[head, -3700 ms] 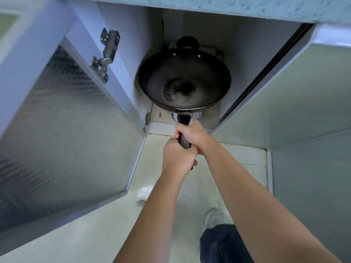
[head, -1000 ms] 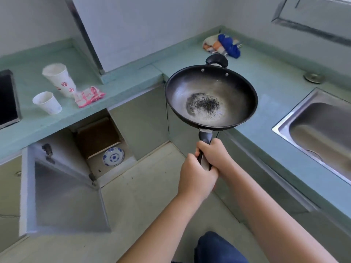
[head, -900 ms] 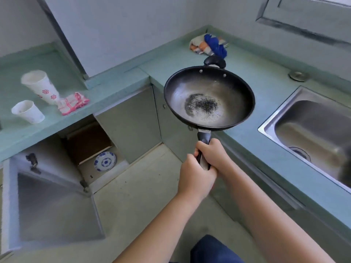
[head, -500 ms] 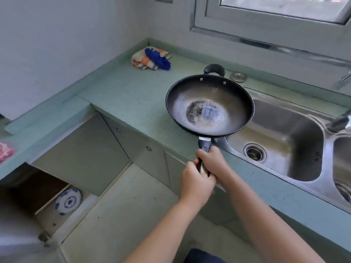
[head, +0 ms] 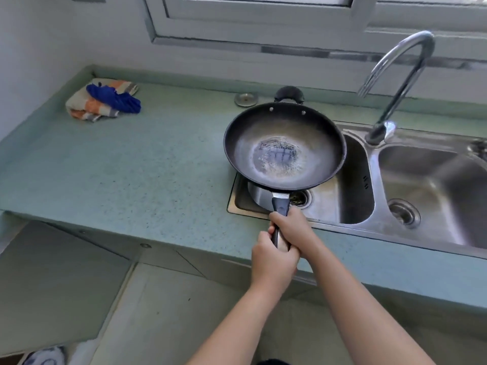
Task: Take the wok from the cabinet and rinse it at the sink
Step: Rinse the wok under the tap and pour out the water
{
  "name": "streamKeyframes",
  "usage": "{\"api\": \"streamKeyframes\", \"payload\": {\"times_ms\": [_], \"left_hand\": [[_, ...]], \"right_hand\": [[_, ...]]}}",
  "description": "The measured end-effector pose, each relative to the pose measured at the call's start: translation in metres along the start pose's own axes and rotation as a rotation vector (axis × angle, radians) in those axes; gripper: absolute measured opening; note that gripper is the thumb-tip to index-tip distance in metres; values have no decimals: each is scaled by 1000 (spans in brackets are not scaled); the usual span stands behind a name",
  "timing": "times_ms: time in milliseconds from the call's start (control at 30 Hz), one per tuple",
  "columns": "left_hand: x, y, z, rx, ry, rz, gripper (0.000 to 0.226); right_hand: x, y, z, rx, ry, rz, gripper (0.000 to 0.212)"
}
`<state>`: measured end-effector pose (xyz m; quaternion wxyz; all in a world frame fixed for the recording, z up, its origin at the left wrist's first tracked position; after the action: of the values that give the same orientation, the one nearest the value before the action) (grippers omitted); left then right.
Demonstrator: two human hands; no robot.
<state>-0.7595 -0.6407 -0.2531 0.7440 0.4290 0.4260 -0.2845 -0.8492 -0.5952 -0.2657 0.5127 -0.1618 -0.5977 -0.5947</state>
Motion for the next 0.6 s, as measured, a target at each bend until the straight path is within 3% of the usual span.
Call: {"api": "streamKeyframes", "payload": {"times_ms": [167, 333, 600], "left_hand": [[4, -1, -25, 40, -8, 5, 31], [8, -1, -44, 54, -40, -21, 41], [18, 4, -65, 37, -86, -42, 28]], "right_hand": [[-13, -2, 21, -27, -82, -17, 25], [-29, -6, 36, -66, -116, -25, 23], [-51, -6, 51, -72, -114, -56, 18]]}}
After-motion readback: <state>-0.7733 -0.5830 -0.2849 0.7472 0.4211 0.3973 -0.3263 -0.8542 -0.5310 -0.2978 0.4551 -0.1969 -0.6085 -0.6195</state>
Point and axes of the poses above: each hand's wrist, its own y-axis away from the middle knuckle, its own z-axis out of the back of the hand, x = y × z, the point moved 4 cm from there along -y, towards the middle knuckle, and after that the axes turned 4 degrees about -z, right-handed, at the moved point
